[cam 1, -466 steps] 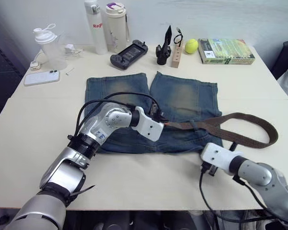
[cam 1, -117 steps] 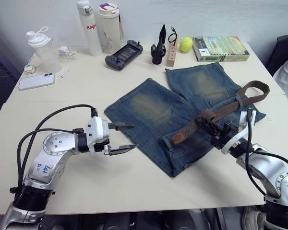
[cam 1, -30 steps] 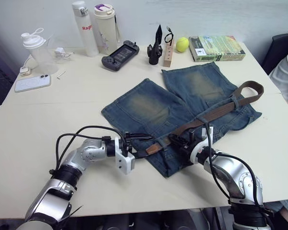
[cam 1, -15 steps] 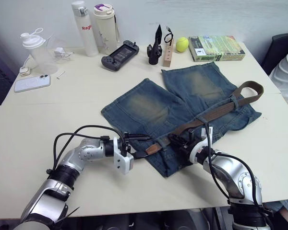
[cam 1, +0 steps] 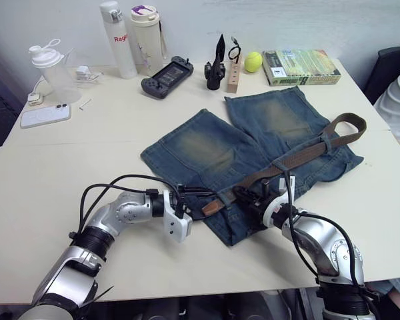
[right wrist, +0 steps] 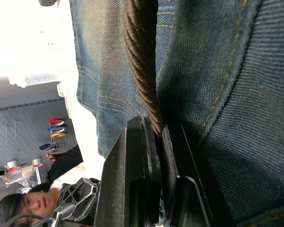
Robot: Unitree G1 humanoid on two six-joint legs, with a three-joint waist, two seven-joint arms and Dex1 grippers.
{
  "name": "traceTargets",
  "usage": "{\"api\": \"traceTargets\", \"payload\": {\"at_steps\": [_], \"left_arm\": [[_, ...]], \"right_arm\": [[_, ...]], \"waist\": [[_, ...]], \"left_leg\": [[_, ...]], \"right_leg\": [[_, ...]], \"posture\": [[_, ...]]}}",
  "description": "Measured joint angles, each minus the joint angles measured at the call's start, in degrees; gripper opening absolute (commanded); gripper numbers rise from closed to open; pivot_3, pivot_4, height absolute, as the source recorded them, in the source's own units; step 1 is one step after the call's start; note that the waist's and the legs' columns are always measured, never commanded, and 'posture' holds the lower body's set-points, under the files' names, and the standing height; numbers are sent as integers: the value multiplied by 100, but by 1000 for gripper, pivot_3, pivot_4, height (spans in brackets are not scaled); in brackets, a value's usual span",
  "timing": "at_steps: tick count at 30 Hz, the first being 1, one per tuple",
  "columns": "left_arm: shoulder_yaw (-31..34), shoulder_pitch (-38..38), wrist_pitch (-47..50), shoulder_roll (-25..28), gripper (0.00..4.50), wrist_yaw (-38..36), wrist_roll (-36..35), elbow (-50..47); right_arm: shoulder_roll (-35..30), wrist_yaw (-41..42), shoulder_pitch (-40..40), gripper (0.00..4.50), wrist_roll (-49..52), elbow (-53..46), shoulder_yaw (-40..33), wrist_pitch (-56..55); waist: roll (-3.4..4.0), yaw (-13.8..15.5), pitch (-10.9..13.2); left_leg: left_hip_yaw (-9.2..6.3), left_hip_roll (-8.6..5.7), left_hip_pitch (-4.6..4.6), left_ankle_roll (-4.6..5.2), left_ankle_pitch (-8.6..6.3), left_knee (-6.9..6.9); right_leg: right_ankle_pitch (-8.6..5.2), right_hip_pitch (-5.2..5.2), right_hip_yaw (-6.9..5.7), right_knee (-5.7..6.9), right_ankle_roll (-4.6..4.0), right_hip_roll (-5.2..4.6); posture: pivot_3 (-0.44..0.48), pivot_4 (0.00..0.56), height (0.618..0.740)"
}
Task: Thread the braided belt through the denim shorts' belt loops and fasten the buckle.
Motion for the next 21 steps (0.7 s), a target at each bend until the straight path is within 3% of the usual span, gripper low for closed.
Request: {"api": "traceTargets", "payload": {"at_steps": [4, 9, 10, 14, 21], "left_arm": [[0, 45, -105, 146, 3312, -12, -169, -42], [0, 135, -151, 279, 1894, -54, -270, -56], [-1, 135, -147, 280, 1330, -56, -270, -58], [17, 127, -87, 265, 47, -55, -275, -140], [33, 124, 16, 232, 47, -58, -264, -238]], "right_arm": [[0, 0, 0, 0, 1, 0, 5, 3], [-3, 0, -1, 0, 1, 2, -2, 1], [-3, 0, -2, 0, 1, 3, -2, 1], [-3, 1, -4, 0, 1, 5, 1, 2], [-7, 1, -4, 0, -2, 8, -1, 1]], "waist": [[0, -3, 0], [0, -3, 0], [0, -3, 0], [0, -2, 0], [0, -1, 0]], "left_leg": [[0, 0, 0, 0, 0, -2], [0, 0, 0, 0, 0, 0], [0, 0, 0, 0, 0, 0], [0, 0, 0, 0, 0, -1], [0, 0, -1, 0, 0, 0]], "right_leg": [[0, -2, 2, 0, 0, -1], [0, -1, 2, 0, 0, -1], [0, -1, 2, 0, 0, -1], [0, -1, 3, 0, 0, -1], [0, -1, 2, 0, 0, -1]], "posture": [[0, 150, 724], [0, 150, 724], [0, 150, 724], [0, 150, 724], [0, 150, 724]]}}
